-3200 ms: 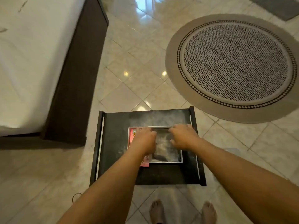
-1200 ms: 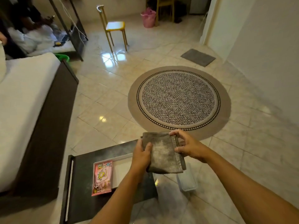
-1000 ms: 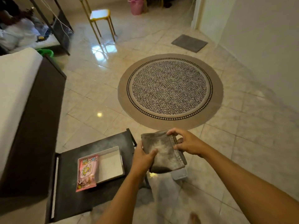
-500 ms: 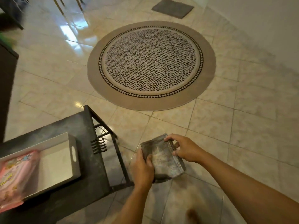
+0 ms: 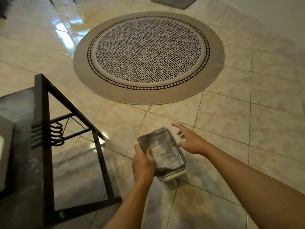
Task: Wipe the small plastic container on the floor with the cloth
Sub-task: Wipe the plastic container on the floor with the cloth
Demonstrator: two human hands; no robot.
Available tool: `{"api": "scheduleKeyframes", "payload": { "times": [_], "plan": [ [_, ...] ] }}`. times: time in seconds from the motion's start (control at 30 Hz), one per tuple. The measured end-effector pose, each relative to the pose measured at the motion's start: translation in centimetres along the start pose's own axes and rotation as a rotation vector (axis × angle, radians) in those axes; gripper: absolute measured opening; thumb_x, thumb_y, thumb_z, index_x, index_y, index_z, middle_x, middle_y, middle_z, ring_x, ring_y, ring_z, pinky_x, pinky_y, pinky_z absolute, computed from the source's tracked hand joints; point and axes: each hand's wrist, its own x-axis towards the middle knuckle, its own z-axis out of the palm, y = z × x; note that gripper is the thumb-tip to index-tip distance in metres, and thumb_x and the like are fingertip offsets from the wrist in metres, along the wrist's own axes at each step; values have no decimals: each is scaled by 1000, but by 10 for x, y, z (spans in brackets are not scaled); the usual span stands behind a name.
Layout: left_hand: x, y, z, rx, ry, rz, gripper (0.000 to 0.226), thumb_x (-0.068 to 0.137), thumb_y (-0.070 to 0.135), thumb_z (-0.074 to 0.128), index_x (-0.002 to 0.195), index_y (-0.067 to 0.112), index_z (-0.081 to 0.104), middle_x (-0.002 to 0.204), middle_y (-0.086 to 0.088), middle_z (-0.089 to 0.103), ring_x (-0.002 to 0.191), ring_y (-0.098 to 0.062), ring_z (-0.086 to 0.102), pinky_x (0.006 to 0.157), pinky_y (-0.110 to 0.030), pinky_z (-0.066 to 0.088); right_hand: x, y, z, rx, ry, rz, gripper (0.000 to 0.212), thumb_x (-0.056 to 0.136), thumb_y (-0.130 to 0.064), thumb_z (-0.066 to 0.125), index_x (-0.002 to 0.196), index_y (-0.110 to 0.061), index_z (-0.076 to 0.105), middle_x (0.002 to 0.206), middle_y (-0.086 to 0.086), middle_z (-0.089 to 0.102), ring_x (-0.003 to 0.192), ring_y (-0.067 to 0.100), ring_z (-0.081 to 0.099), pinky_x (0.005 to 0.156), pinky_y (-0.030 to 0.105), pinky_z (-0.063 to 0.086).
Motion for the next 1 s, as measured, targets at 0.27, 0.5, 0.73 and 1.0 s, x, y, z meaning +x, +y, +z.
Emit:
{"api": "scheduleKeyframes", "payload": {
  "times": [0.27, 0.5, 0.73, 1.0],
  "plan": [
    [-8, -15, -3, 170, 45, 177, 75, 93, 40, 62, 150, 32, 13, 138, -4, 41, 120, -19, 48, 93, -41, 55, -6, 12, 9, 279, -115, 19, 69, 95, 3, 53, 152, -29, 32, 101, 11, 53, 90, 20, 59, 79, 38, 58],
    [-29, -19, -3, 705, -116, 616, 69, 96, 63, 34, 156, 39, 10, 162, -5, -9, 150, -33, -4, 121, -54, 4, -37, 25, 16, 400, -199, 57, 86, 89, 11, 58, 153, -36, 25, 94, 13, 56, 81, 24, 64, 79, 44, 59],
    [-30, -17, 0, 821, -67, 626, 69, 90, 67, 33, 152, 37, 27, 164, -4, -25, 147, -30, -30, 113, -56, -21, -33, 18, 17, 386, -112, 23, 70, 93, 4, 57, 150, -30, 35, 96, 12, 58, 83, 19, 65, 75, 34, 60],
    [-4, -17, 17, 853, -242, 733, 68, 99, 63, 18, 158, 38, -7, 162, 5, -32, 147, -23, -33, 121, -57, -8, -10, 24, 18, 471, -163, -2, 80, 90, 9, 58, 152, -34, 31, 91, 13, 54, 77, 20, 61, 68, 33, 58]
  ]
}}
